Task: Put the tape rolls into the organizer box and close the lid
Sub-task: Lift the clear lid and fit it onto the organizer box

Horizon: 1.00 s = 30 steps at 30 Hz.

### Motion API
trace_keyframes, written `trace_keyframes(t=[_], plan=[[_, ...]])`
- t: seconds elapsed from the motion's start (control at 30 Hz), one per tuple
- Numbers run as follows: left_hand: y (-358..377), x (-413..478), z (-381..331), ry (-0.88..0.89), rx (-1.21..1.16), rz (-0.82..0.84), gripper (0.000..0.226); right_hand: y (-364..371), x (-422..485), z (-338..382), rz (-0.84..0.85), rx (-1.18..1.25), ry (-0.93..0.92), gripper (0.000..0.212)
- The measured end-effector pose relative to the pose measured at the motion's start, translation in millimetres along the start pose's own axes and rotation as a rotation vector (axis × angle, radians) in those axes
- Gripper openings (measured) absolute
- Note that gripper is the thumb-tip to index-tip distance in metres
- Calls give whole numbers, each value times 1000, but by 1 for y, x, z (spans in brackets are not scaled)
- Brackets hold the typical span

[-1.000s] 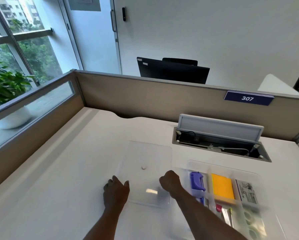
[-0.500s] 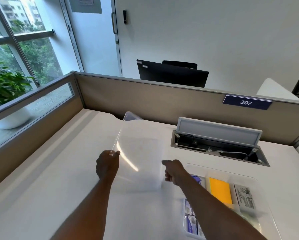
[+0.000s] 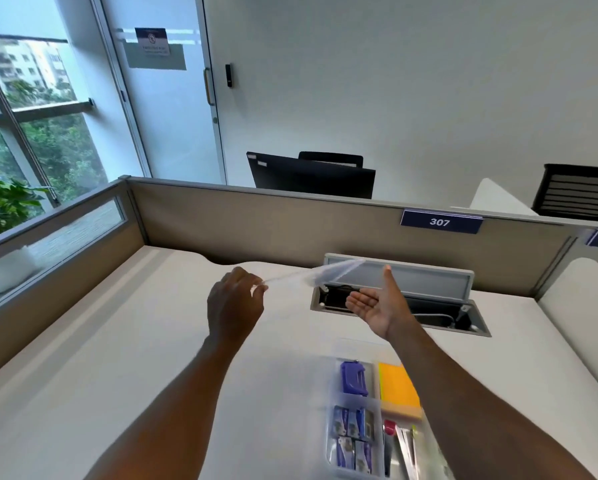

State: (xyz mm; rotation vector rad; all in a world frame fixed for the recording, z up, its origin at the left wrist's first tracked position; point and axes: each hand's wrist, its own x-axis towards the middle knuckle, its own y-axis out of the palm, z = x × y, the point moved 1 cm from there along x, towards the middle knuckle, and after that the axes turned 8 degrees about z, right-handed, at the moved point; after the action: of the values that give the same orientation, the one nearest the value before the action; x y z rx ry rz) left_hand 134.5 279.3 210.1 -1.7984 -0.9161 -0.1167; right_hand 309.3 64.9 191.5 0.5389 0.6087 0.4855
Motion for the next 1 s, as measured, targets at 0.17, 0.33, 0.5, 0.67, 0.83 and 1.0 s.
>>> trace_keyframes(t=[0.17,0.33,0.5,0.67,0.83,1.0], plan=[[18,-29,-34,157,122,59,9,-36,-20,23,30,89,22,76],[34,-59,-54,183,136,74,13,-81,-46,29,-65,-143,108,39],[44,-81,-62,196,-58,300,54,-118,-64,35,-125,-353,247,33],[53,-78,-71,-446,-449,383,65,-155,-82,38,-247,-495,272,39],[63,-97,-78,-747,-1036,620,26,-181,-102,42,-197,-581,300,33],[82,-113,-92,-785,-950,566,4,-204,-121,44,-165,-783,367,13]])
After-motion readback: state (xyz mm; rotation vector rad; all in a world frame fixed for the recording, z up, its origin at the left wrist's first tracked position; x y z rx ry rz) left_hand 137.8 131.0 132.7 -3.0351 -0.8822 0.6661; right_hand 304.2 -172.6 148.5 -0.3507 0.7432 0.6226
